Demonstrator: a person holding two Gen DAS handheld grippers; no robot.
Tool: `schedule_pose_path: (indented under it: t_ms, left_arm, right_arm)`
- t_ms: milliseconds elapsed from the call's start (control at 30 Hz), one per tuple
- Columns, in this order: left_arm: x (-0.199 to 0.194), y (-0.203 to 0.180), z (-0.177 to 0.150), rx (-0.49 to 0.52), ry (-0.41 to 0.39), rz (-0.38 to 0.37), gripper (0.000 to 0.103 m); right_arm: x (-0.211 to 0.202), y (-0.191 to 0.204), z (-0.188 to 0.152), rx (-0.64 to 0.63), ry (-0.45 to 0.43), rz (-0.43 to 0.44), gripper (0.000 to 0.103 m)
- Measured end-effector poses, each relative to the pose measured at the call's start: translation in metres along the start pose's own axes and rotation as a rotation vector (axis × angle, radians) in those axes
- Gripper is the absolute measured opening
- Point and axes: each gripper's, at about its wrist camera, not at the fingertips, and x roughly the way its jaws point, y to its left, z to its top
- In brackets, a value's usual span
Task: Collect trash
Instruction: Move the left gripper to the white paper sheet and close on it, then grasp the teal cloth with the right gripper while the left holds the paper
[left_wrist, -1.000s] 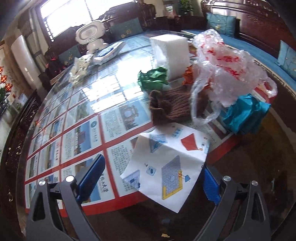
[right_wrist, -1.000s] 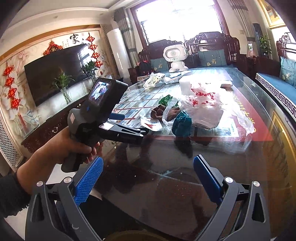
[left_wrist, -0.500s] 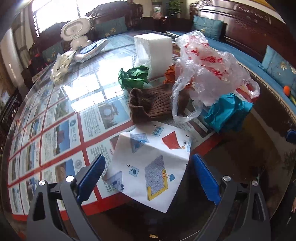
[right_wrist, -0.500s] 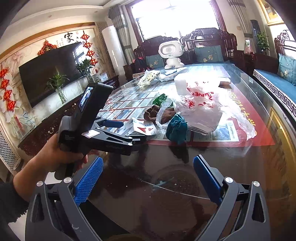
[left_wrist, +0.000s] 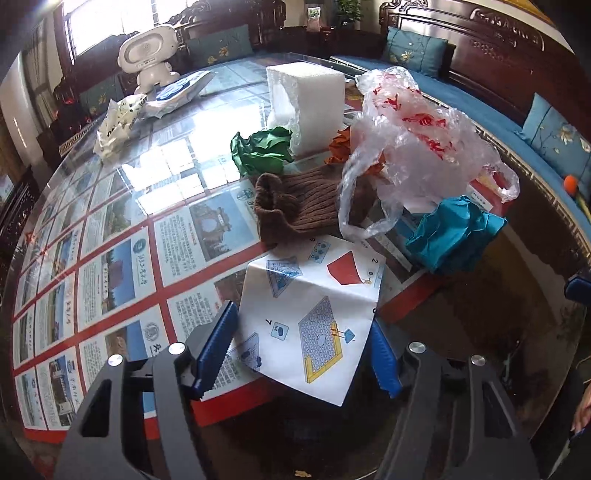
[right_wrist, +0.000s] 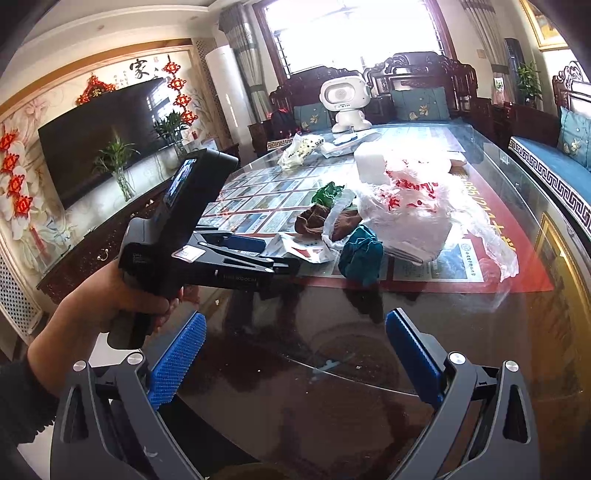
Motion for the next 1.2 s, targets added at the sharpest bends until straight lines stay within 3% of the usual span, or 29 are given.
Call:
schedule_pose_path:
  t_ms: [33, 100, 467, 633, 733, 867, 967, 1200]
  left_arm:
    - [-0.001, -0.001, 0.0, 0.005, -0.005, -0.01, 0.052]
    - [-0.004, -0.006, 0.0, 0.026, -0.015, -0.002, 0.04]
    - [-0.007, -0.005, -0.001, 0.0, -0.033, -0.051, 0.038]
    - [-0.009, -0.003, 0.0, -0.016, -0.039, -0.079, 0.029]
    - [-0.011, -0.001, 0.0, -0.027, -0.044, -0.103, 0.028]
    - [-0.012, 0.001, 0.0, -0.045, -0.056, -0.132, 0.026]
    - [-0.015, 0.005, 0.0, -0.065, -0.078, -0.14, 0.018]
    - [-0.026, 0.01, -0.002, -0.079, -0.109, -0.149, 0.01]
  right_arm:
    - [0.0, 0.0, 0.0, 0.0, -0.002, -0.004, 0.095]
    - [0.002, 0.0, 0.002, -0.004, -0.004, -0.002, 0.095]
    - [0.037, -0.015, 0.028, -0.003, 0.037, -0.058, 0.095]
    - [0.057, -0.025, 0.04, 0.006, 0.055, -0.067, 0.094]
    - [0.066, -0.026, 0.044, -0.006, 0.066, -0.05, 0.079]
    - [0.076, -0.023, 0.049, -0.039, 0.092, -0.063, 0.051]
    - [0.083, -0.024, 0.05, -0.037, 0.122, -0.075, 0.029]
    - [0.077, -0.025, 0.048, -0.02, 0.095, -0.078, 0.026]
